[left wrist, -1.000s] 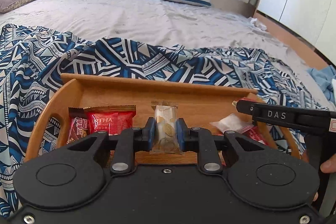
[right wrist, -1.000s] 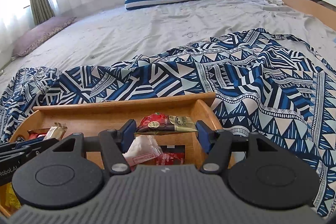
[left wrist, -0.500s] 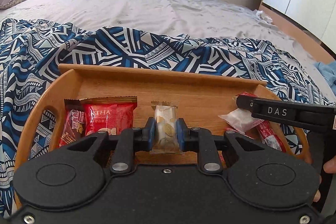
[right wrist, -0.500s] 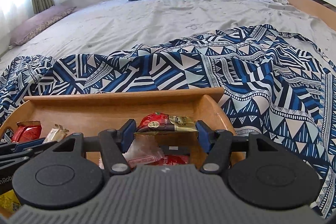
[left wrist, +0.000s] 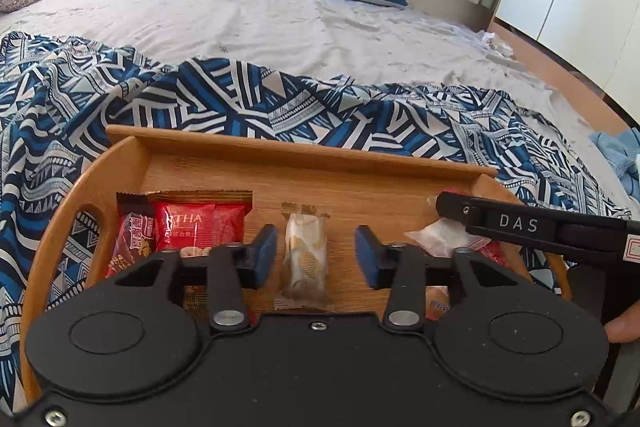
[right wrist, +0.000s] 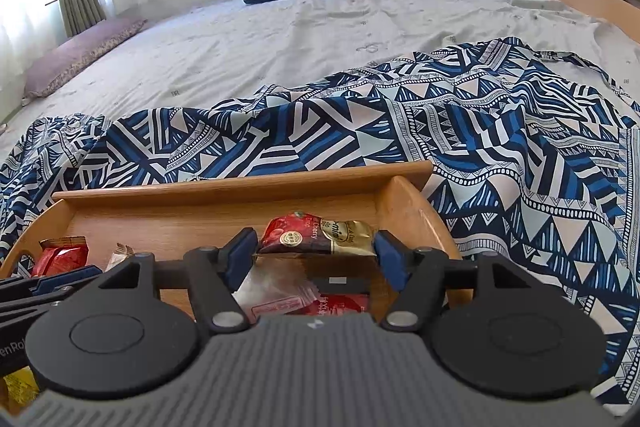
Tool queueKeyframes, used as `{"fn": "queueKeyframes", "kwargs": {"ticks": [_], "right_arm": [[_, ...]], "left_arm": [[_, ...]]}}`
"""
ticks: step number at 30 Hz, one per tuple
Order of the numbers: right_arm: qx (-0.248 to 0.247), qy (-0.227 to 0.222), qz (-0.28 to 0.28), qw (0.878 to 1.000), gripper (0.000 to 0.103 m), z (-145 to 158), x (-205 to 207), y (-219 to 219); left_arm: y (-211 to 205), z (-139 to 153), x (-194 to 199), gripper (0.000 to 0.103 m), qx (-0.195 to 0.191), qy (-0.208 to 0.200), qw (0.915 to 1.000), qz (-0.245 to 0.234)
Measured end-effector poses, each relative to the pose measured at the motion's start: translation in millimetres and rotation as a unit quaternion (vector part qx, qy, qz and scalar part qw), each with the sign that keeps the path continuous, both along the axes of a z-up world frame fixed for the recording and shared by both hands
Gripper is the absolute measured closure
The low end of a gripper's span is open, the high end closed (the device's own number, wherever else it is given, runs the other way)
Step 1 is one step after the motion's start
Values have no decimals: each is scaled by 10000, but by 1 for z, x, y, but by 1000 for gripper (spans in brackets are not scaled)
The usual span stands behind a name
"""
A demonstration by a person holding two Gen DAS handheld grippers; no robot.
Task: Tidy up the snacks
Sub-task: 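Open the left tool releasing the wafer packet while the right releases the red-gold packet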
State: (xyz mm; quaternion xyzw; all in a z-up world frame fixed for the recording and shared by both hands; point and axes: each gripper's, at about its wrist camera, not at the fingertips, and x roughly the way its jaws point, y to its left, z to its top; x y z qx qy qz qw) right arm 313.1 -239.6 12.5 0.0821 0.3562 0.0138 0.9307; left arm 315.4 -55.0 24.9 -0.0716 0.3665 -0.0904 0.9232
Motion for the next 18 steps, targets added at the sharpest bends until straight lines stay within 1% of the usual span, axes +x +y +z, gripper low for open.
{"fn": "queueKeyframes", "kwargs": {"ticks": [1,3,5,7,9,11,15,18], "right_arm": [[20,-20,7,10000,25,1,-1,0],[30,-72,26,10000,24,5,-5,0],[47,-128,46,9999,22,10,-9,0],[92,-210,59,9997,19,16,-15,-1],[136,-312,85,9994,16,23,-23,-2],[166,-388,104,9991,14,29,-31,-4],[150,-522,102,9985,13,42,-51,-6],[66,-613,119,9980,12,50,-67,-7]], "left_arm": [[-1,3,-2,55,50,-53,10000,-6],[-2,7,-6,47,110,-141,9998,-31],[-2,13,-11,42,97,-211,9997,-86],[-1,19,-17,36,65,-279,9995,-128],[0,25,-24,25,61,-356,9993,-137],[1,32,-32,21,77,-436,9989,-151],[4,43,-53,8,28,-560,9982,-192],[7,51,-70,5,-15,-646,9975,-278]]}}
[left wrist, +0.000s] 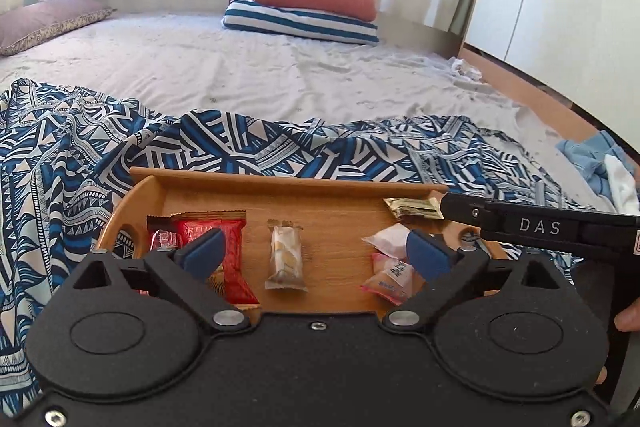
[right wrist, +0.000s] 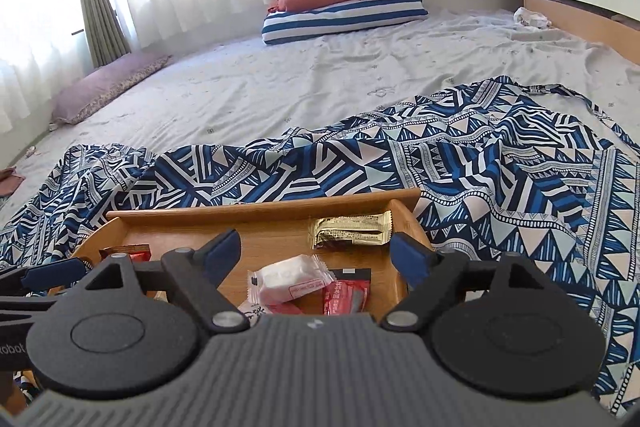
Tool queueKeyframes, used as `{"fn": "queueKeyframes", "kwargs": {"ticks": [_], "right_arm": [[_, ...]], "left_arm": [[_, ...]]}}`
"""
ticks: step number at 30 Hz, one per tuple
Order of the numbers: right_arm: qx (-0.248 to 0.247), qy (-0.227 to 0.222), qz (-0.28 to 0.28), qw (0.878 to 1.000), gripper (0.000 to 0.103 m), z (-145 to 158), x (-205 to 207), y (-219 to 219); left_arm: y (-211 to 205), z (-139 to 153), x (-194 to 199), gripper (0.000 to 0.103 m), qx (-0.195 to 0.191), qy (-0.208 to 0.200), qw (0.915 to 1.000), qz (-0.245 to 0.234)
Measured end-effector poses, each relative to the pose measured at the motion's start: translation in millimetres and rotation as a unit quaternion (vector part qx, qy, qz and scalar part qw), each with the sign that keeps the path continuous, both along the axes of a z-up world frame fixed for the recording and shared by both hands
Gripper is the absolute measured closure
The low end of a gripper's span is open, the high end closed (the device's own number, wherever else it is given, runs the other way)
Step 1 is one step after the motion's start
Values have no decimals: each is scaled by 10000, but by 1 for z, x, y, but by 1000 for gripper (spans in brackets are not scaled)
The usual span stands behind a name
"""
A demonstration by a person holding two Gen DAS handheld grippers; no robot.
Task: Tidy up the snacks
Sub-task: 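Open the left tool releasing the wafer packet while the right releases the red-gold packet, then move both tools back from the tray to the remaining red wafer bars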
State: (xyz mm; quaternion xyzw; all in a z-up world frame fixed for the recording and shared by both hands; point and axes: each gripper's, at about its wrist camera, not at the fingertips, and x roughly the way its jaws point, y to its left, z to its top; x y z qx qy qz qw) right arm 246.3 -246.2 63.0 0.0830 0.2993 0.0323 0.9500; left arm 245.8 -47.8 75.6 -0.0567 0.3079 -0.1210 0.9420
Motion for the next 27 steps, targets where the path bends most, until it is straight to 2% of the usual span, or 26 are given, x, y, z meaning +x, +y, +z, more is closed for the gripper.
{"fn": "queueKeyframes", "kwargs": {"ticks": [7,12,18,27], "right_arm": [[-306,-259,114,9991,3,14,-44,2],[-429,-318,236,9983,0,15,-72,5],[-547,-317,359,9974,0,7,-104,10],[-888,-180,504,9946,0,-15,-139,13]], "left_arm": [[9,14,-42,3,97,-139,9998,-68],[17,14,-70,1,65,-115,9999,-65],[20,6,-96,1,83,68,9999,-41],[9,-13,-121,1,306,344,9987,-206]]}}
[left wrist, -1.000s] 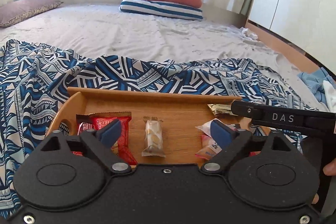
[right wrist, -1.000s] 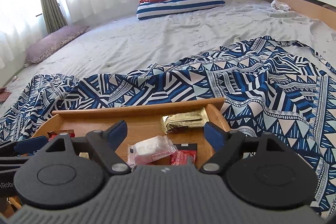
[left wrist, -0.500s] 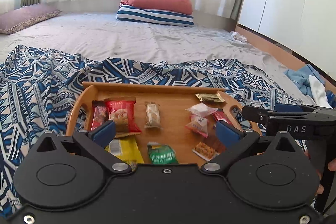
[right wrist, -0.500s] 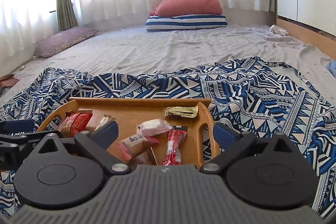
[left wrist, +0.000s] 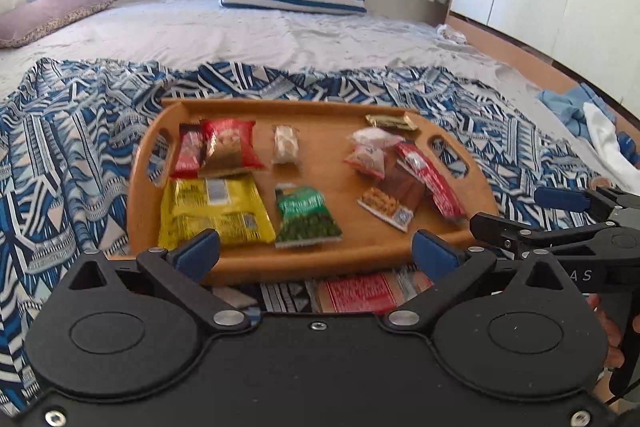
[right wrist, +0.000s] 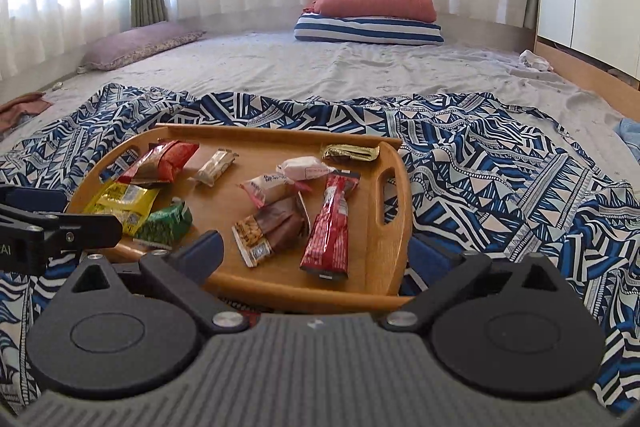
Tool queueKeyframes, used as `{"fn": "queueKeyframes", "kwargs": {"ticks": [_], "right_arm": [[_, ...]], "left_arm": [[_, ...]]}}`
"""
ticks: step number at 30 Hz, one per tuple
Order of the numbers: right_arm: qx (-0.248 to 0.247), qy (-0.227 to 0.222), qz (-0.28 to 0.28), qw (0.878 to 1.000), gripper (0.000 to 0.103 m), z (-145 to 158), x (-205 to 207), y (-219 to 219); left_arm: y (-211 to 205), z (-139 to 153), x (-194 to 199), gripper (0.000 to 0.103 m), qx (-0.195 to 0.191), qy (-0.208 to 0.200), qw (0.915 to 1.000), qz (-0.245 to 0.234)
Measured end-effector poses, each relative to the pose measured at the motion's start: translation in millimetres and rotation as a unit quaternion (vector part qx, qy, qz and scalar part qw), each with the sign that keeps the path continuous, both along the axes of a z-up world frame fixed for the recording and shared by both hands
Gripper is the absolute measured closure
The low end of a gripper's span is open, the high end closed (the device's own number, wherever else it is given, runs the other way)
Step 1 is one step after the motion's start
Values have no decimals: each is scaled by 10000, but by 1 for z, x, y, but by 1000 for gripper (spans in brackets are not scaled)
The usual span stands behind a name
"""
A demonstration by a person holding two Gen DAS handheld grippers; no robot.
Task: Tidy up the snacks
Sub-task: 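Move both tools back from the tray to the remaining red wafer bars, then grasp a red wafer bar with the left tool while the right grasps another red wafer bar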
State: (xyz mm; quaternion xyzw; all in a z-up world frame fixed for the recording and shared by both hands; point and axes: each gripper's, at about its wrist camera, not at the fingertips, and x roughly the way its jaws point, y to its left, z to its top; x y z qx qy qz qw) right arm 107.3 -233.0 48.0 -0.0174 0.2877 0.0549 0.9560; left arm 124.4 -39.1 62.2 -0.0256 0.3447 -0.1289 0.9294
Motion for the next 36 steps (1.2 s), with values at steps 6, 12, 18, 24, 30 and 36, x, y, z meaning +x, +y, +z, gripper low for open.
{"fn": "queueKeyframes", "kwargs": {"ticks": [6,12,18,24,30,36], "right_arm": [[-283,86,82,9995,0,-15,-20,-1],[-408,141,126,9990,0,-22,-31,-7],[-437,220,134,9987,0,-30,-33,-9],[-390,274,185,9987,0,-35,-31,-7],[-343,390,297,9982,0,-40,-26,1],[-405,456,424,9972,0,-46,-17,19]], "left_arm": [[-15,-23,-2,1,166,448,9988,-107],[-27,-41,9,1,176,744,9970,-77],[-38,-54,19,1,212,807,9965,-54],[-47,-54,16,41,504,548,9971,-161],[-38,-51,11,42,523,536,9970,-195],[-22,-44,7,64,404,506,9979,-70]]}}
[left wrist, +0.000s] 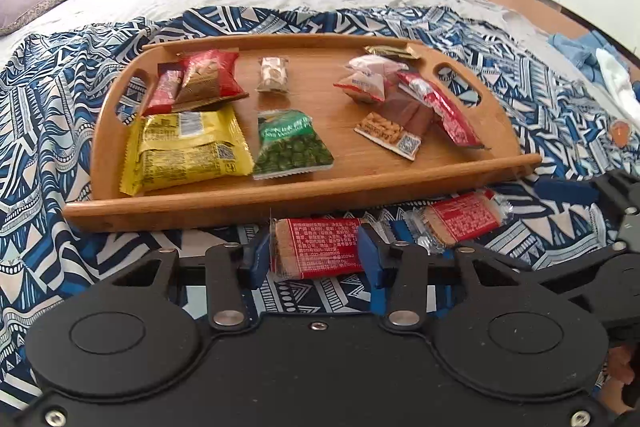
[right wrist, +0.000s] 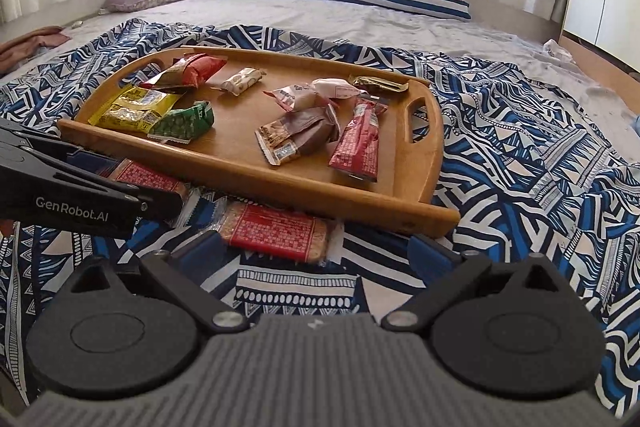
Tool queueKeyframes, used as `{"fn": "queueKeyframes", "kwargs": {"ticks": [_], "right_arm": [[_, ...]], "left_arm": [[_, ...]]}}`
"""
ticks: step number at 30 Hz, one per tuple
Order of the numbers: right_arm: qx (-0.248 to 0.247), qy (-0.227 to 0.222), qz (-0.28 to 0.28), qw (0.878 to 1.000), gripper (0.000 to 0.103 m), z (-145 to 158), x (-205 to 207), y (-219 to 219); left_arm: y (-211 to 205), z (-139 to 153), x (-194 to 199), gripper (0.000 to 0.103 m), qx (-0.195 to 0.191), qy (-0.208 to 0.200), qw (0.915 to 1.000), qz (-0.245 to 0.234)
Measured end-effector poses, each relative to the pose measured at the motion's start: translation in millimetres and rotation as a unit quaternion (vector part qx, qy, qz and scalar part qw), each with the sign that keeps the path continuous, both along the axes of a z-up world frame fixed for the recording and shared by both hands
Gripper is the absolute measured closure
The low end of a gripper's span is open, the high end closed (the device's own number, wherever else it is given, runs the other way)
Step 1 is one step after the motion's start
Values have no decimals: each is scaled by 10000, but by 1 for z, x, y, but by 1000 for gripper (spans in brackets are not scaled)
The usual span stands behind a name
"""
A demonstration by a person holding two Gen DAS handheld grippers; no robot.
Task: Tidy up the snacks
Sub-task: 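Grasp a red wafer bar with the left tool while the right grasps another red wafer bar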
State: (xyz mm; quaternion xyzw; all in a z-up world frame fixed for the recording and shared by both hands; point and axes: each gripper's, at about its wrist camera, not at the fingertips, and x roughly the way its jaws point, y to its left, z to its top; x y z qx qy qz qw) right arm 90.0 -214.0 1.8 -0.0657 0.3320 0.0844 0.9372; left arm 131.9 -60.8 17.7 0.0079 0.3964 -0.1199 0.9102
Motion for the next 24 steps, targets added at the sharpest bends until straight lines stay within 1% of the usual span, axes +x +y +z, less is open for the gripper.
{"fn": "queueKeyframes", "kwargs": {"ticks": [2,5,8,9,11,12,13,14,15,17,19,22,24], "right_arm": [[15,50,-5,10000,0,-2,5,5],[148,191,13,9997,0,-4,12,10],[27,243,-42,9997,0,-7,17,16],[-37,243,-80,9997,0,-7,18,17],[-15,268,-91,9996,0,-7,19,17],[-1,282,-101,9996,0,-7,19,17],[30,288,-99,9995,4,-7,19,16],[90,308,-75,9995,6,-6,18,15],[136,318,-72,9994,11,-6,17,14],[197,312,-47,9993,15,-5,14,14],[163,260,-37,9995,23,-4,10,13],[141,218,-70,9996,28,-2,4,10],[167,205,-129,9996,28,-1,1,6]], "left_arm": [[3,2,0,65,-29,35,10000,-17],[5,2,0,65,-23,41,10000,-52],[6,-1,-1,53,-48,73,10000,-17],[6,-2,-1,51,-64,62,10000,-17],[6,-2,-3,48,-79,20,10000,-2],[6,-2,-3,43,-78,16,10000,18],[6,-2,-3,40,-84,12,10000,39],[7,-2,-3,32,-98,2,9999,56],[7,-2,-3,26,-110,-9,9999,60],[8,-2,-4,24,-110,-28,9999,35],[8,-3,-4,23,-89,-6,10000,17],[8,-4,-5,19,-115,35,9999,18],[6,-5,-6,14,-132,28,9999,41]]}}
